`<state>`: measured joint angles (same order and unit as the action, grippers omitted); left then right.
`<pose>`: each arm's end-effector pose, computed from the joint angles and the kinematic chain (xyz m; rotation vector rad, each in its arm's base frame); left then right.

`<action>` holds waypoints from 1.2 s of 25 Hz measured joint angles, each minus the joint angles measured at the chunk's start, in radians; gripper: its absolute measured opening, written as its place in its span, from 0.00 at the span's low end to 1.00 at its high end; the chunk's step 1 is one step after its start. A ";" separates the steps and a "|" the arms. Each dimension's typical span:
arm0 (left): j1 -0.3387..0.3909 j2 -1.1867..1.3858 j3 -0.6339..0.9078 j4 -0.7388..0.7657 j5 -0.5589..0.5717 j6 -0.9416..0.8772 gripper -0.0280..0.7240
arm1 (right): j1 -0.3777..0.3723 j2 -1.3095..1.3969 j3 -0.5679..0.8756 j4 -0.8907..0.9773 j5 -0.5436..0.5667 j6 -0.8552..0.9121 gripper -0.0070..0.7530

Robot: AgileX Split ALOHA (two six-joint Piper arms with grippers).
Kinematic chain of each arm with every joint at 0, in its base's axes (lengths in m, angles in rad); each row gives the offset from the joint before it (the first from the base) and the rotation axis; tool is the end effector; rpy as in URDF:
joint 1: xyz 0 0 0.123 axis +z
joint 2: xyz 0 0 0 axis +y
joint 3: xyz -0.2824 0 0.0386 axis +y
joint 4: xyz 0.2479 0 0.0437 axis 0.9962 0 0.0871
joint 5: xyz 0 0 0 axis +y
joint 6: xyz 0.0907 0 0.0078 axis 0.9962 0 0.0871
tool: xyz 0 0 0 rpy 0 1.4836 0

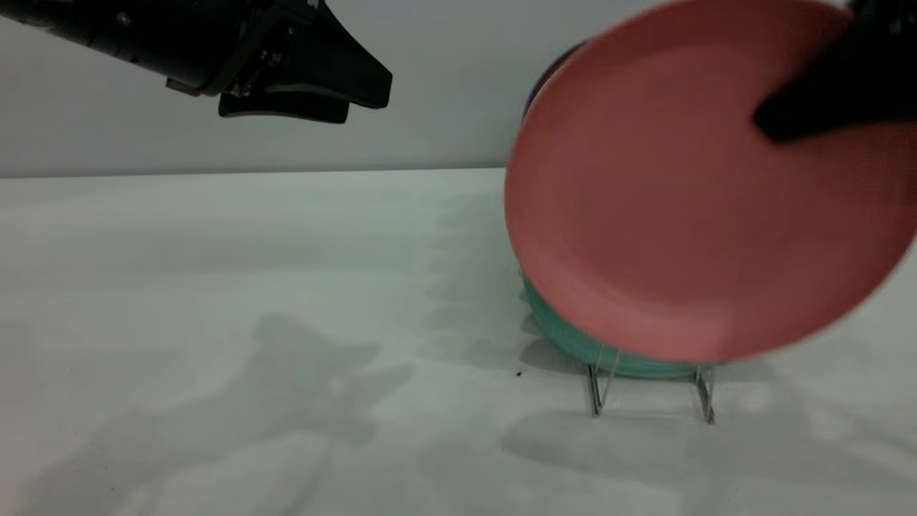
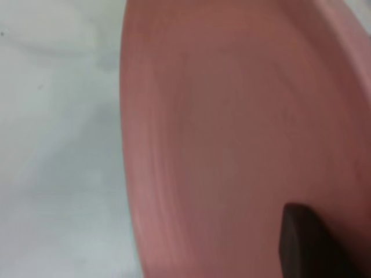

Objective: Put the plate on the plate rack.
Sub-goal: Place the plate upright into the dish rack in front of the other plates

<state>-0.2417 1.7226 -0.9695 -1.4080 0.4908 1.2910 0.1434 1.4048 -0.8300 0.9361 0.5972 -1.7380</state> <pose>0.3300 -0.1251 0.2036 0.4157 2.2897 -0.7312 0.2667 0.0802 0.2477 -1.3277 1.9151 0.2061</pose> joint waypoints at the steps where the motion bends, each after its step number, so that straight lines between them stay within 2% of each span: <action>1: 0.000 0.000 0.000 0.002 -0.001 0.000 0.68 | 0.018 0.000 -0.017 -0.019 -0.010 0.000 0.17; 8: 0.000 0.000 0.000 0.007 -0.008 0.001 0.68 | 0.137 0.000 -0.053 -0.269 -0.154 -0.016 0.17; 14: 0.000 0.000 0.000 0.007 -0.009 0.001 0.68 | 0.146 0.000 -0.053 -0.300 -0.280 -0.015 0.17; 30: 0.000 0.000 0.001 0.007 -0.009 0.000 0.68 | 0.146 0.087 -0.053 -0.300 -0.275 0.011 0.17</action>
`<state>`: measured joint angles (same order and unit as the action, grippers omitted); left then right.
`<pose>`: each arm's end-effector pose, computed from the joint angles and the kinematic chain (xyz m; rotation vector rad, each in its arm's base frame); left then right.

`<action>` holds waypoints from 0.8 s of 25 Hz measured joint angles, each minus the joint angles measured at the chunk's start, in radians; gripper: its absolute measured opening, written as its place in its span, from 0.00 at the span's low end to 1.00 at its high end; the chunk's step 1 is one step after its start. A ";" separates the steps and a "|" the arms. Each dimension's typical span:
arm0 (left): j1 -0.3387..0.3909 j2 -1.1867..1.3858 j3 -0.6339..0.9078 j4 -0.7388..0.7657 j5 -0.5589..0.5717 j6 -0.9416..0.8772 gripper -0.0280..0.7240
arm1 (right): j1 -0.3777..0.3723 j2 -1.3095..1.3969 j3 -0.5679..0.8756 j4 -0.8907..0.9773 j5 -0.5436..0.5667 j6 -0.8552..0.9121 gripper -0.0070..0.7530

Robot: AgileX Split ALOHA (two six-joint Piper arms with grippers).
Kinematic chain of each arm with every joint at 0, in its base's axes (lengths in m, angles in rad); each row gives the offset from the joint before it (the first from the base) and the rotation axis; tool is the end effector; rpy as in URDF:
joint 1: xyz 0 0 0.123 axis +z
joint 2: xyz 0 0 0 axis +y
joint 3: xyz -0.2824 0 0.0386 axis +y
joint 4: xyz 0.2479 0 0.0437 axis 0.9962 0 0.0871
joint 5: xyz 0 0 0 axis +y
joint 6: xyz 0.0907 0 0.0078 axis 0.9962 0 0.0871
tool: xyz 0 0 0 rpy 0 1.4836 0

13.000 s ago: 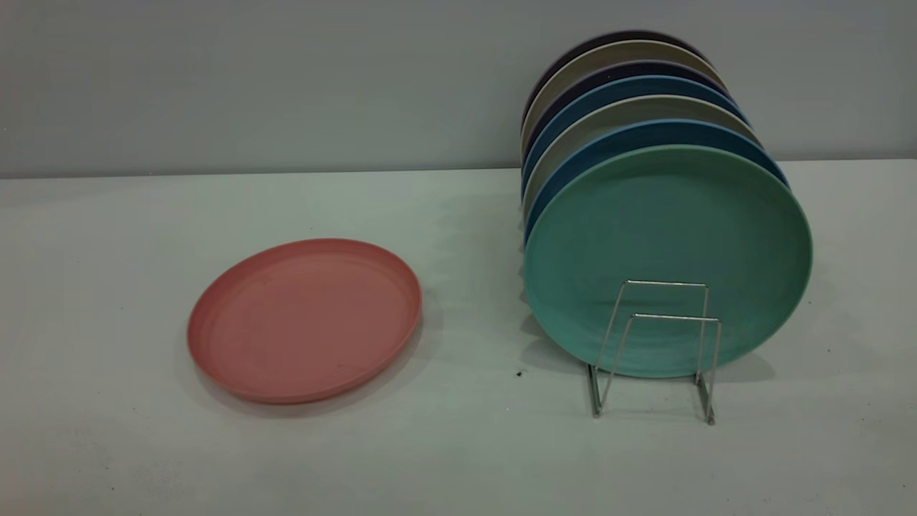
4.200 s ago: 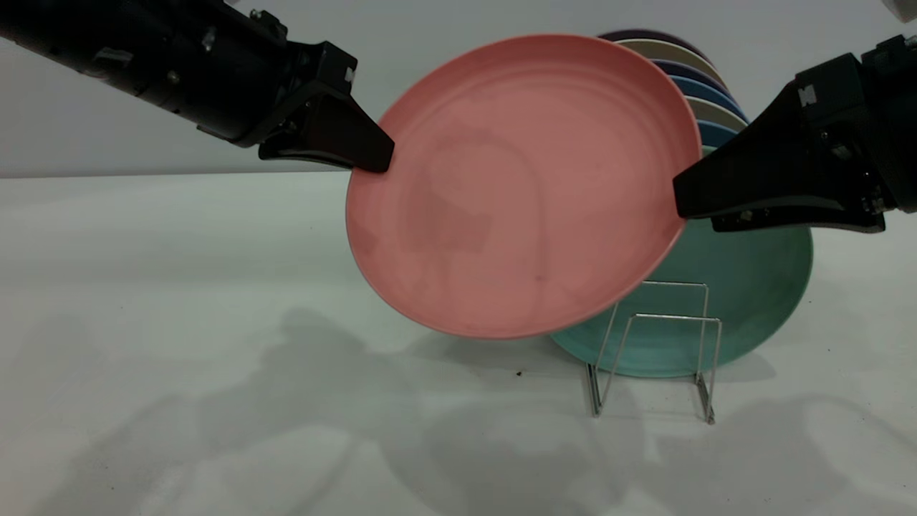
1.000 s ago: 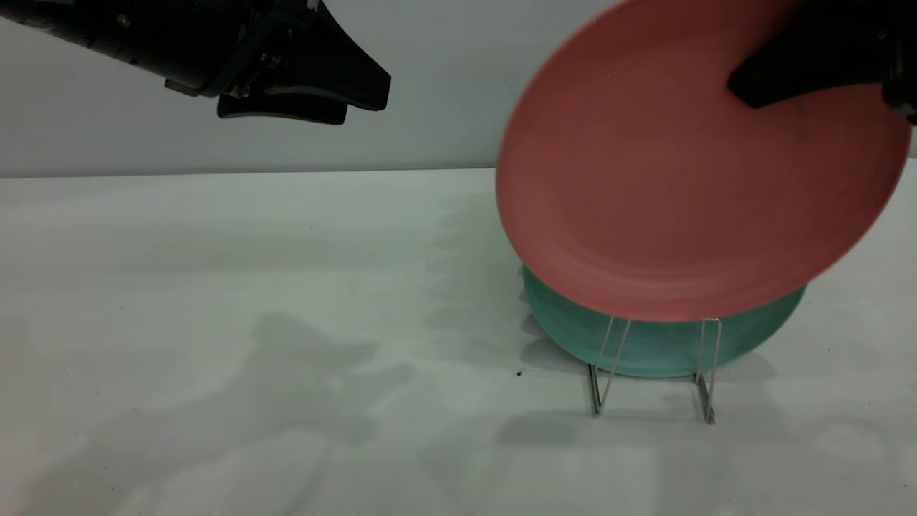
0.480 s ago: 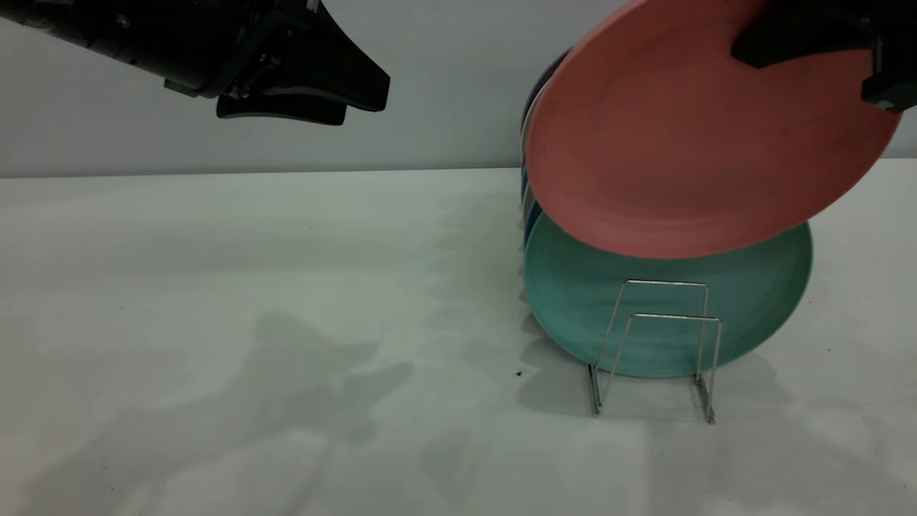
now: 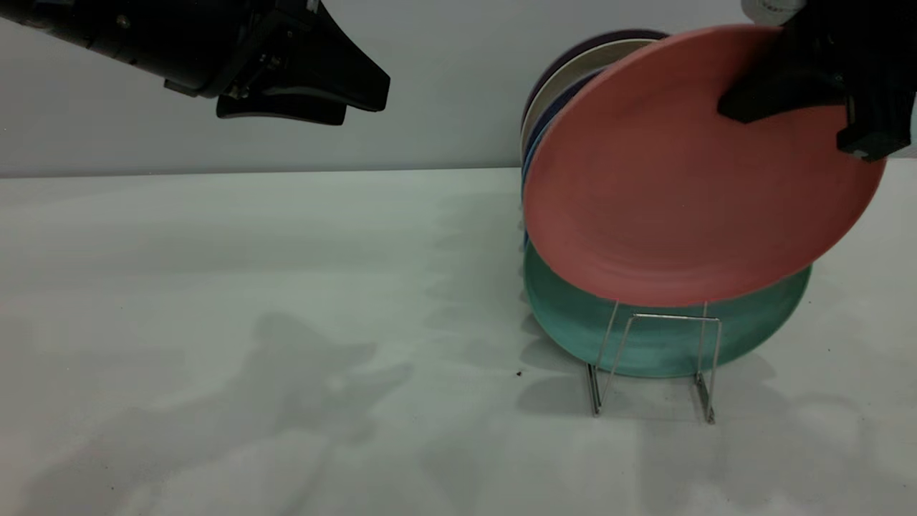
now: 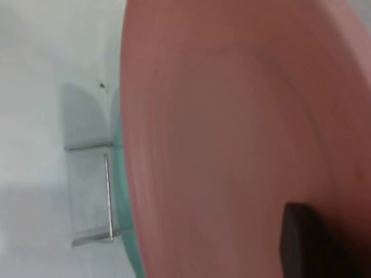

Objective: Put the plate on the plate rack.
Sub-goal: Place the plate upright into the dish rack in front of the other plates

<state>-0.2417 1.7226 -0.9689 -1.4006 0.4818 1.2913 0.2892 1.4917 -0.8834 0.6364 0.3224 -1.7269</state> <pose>0.3303 -0.1244 0.2031 0.4192 2.2912 -0.7166 0.2901 0.1043 0.2386 -1.5839 1.7283 -0.1868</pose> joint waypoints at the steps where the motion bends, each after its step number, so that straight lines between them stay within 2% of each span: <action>1: 0.000 0.000 0.000 0.000 0.000 0.000 0.68 | 0.000 0.005 0.000 0.000 -0.003 0.000 0.17; 20: 0.000 0.000 0.000 0.000 -0.003 -0.001 0.68 | 0.000 0.106 0.000 0.000 -0.034 0.000 0.16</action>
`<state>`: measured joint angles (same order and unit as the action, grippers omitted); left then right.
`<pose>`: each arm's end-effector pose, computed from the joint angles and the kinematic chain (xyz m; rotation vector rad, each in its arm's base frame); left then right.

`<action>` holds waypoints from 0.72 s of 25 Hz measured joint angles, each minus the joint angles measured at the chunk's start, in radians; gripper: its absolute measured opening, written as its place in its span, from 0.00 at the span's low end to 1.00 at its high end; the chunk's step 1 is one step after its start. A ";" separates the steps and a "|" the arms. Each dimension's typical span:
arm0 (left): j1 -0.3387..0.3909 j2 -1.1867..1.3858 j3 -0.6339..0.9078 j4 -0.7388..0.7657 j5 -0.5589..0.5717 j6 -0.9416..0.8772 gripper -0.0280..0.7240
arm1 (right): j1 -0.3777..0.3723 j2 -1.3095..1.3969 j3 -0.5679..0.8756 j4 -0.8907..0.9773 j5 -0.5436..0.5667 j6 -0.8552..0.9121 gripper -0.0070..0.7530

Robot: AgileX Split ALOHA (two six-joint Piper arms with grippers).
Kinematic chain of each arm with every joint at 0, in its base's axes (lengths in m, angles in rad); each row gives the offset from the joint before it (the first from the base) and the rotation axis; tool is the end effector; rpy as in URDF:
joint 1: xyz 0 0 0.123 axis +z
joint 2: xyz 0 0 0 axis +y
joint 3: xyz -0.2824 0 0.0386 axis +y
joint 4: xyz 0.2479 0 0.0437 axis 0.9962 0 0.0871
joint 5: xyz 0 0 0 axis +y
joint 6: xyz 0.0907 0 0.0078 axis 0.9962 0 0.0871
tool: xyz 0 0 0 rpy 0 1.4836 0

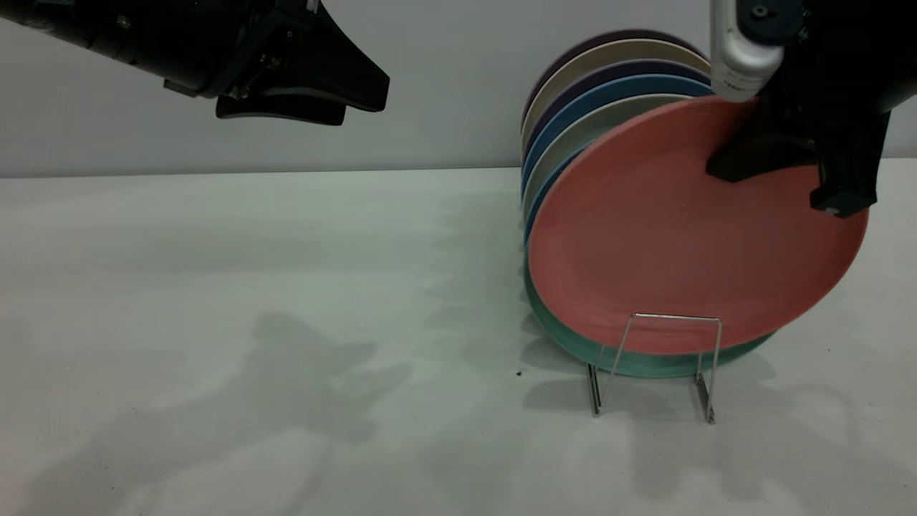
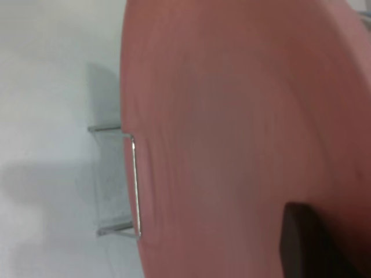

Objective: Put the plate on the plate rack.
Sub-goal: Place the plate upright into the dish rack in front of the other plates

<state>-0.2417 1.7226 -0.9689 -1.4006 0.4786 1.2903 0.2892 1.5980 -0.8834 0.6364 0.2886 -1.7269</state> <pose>0.3305 -0.1241 0.2030 0.4163 2.2916 -0.7135 0.3028 0.1062 0.2066 -1.6183 1.8033 -0.1687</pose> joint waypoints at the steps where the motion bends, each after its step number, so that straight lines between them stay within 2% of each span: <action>1: 0.000 0.000 0.000 0.000 0.000 0.000 0.68 | 0.000 0.000 0.000 0.000 -0.001 0.000 0.16; 11: 0.000 0.000 0.000 0.000 0.000 0.000 0.68 | 0.000 0.003 0.000 0.001 -0.002 0.000 0.19; 18: 0.000 0.000 0.001 0.000 0.000 0.001 0.68 | 0.000 0.003 -0.007 0.001 0.004 0.000 0.39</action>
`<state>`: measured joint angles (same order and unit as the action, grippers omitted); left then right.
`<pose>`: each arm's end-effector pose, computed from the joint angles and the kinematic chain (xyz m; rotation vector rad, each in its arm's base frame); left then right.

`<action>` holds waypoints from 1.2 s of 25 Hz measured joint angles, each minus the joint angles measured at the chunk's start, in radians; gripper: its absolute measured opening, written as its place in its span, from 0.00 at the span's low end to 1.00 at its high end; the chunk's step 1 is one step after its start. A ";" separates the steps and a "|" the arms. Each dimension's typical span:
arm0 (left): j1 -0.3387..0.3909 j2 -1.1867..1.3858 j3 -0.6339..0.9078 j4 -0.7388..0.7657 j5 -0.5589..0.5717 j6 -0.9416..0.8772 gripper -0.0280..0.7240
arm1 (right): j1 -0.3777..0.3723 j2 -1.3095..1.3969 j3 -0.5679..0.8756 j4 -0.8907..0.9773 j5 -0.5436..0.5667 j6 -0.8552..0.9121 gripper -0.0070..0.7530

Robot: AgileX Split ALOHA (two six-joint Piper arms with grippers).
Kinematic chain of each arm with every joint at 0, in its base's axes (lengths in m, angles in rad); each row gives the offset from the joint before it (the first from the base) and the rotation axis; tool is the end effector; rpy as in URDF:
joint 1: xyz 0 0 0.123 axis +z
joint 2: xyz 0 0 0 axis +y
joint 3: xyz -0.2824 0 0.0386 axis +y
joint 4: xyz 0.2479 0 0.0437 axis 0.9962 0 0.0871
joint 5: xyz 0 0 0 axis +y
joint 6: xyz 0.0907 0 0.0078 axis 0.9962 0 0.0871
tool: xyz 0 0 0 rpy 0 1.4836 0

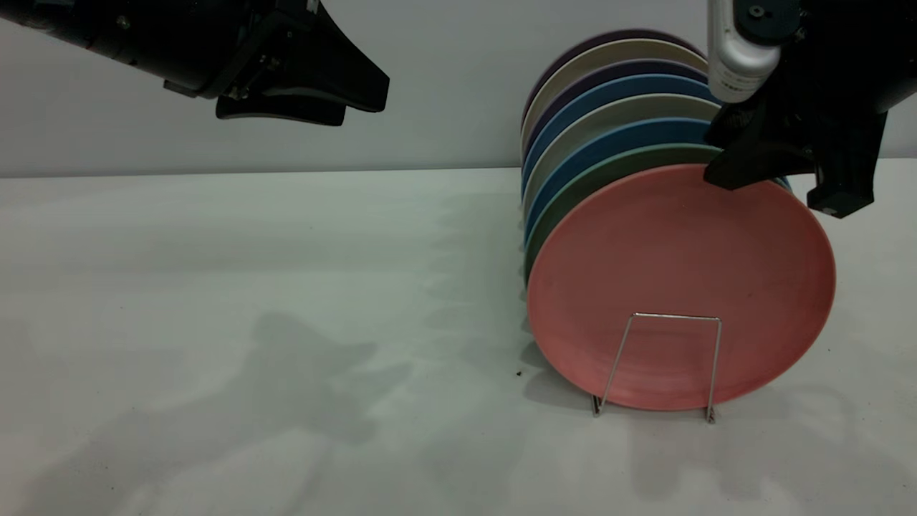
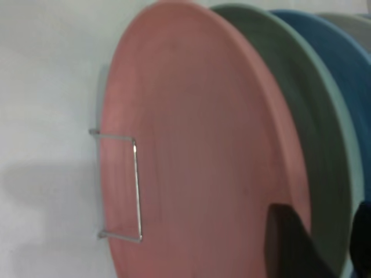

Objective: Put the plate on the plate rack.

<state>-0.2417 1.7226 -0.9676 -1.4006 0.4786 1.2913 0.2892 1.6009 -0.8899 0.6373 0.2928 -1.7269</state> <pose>0.3302 -0.1241 0.2027 0.4172 2.2926 -0.7131 0.3039 0.1068 0.2073 -1.6183 1.8019 -0.1657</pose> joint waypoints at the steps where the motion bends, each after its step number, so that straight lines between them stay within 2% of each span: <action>1: 0.000 0.000 0.000 0.000 0.000 0.000 0.68 | 0.000 0.000 0.000 0.000 0.000 0.000 0.40; 13: 0.000 0.000 0.000 0.000 -0.002 -0.001 0.68 | 0.000 -0.024 0.000 0.000 0.034 0.002 0.45; 18: 0.000 0.000 0.000 0.003 0.001 -0.001 0.68 | 0.000 -0.101 0.000 0.000 0.061 0.062 0.49; 22: 0.018 -0.033 0.002 0.042 0.004 -0.017 0.68 | -0.010 -0.183 0.000 -0.068 0.070 0.226 0.50; 26: 0.109 -0.141 0.002 0.105 0.028 -0.087 0.68 | -0.062 -0.302 0.000 -0.233 0.093 0.515 0.50; 30: 0.224 -0.289 0.002 0.220 0.111 -0.180 0.68 | -0.120 -0.420 0.000 -0.406 0.154 0.872 0.50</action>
<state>-0.0177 1.4336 -0.9652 -1.1807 0.5892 1.1114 0.1692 1.1810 -0.8899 0.2310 0.4470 -0.8548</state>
